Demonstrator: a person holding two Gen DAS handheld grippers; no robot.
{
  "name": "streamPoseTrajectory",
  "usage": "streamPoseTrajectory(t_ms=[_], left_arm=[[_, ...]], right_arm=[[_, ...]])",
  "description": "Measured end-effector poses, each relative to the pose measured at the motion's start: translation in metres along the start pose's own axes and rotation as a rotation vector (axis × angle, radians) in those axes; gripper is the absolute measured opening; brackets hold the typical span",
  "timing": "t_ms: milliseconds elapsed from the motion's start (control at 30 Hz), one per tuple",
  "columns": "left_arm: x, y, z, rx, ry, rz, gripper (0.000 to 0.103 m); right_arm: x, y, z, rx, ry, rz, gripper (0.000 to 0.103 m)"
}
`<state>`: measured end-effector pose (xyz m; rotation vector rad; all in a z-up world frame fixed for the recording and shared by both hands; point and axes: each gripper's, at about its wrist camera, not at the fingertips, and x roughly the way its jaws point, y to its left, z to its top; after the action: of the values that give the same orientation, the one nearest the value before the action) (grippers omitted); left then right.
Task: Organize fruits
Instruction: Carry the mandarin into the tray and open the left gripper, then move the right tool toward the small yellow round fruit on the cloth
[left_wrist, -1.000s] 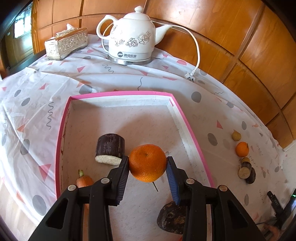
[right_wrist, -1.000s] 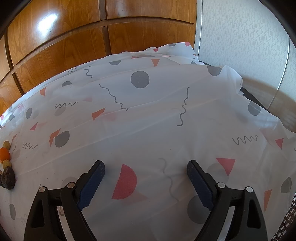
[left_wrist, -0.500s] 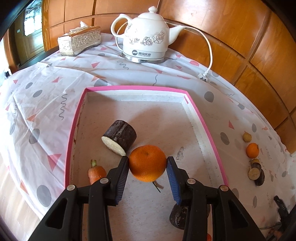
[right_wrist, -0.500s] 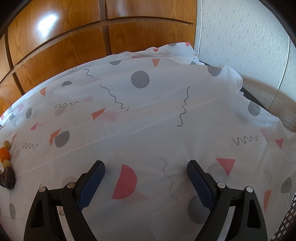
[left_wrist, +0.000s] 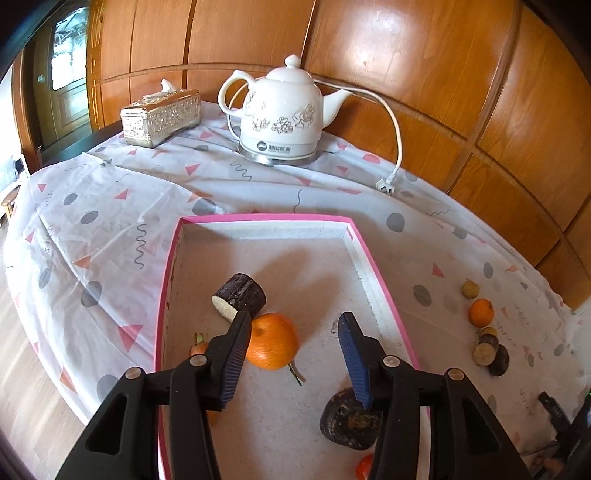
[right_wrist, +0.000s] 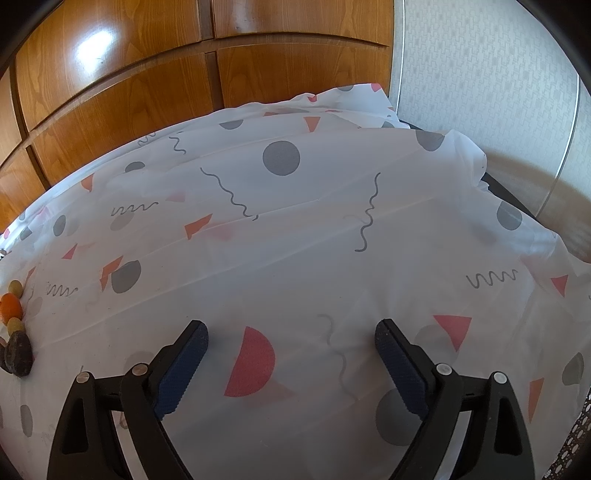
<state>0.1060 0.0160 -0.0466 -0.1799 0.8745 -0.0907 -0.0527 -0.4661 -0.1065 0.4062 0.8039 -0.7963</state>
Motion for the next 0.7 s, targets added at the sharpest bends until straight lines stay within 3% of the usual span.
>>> streamPoseTrajectory(t_ms=[700], left_arm=[[-0.038, 0.031, -0.017, -0.066, -0.035, 0.042, 0.054]], right_arm=[[0.001, 0.001, 0.0, -0.016, 0.013, 0.002, 0.098]])
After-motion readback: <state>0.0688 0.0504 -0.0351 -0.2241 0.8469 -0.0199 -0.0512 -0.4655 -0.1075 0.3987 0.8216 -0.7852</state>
